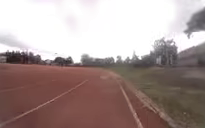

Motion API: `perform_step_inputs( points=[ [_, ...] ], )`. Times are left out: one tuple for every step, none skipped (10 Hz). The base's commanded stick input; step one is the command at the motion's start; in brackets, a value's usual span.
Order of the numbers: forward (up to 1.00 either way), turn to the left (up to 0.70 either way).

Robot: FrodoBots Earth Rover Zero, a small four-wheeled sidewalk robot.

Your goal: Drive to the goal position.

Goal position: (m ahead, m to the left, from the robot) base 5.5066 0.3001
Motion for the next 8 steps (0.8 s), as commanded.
perform_step_inputs(
  points=[
    [0.70, 0.00],
    [0.70, 0.00],
    [0.70, 0.00],
    [0.70, 0.00],
    [0.70, 0.00],
    [0.70, 0.00],
    [0.70, 0.00],
    [0.70, 0.00]
  ],
)
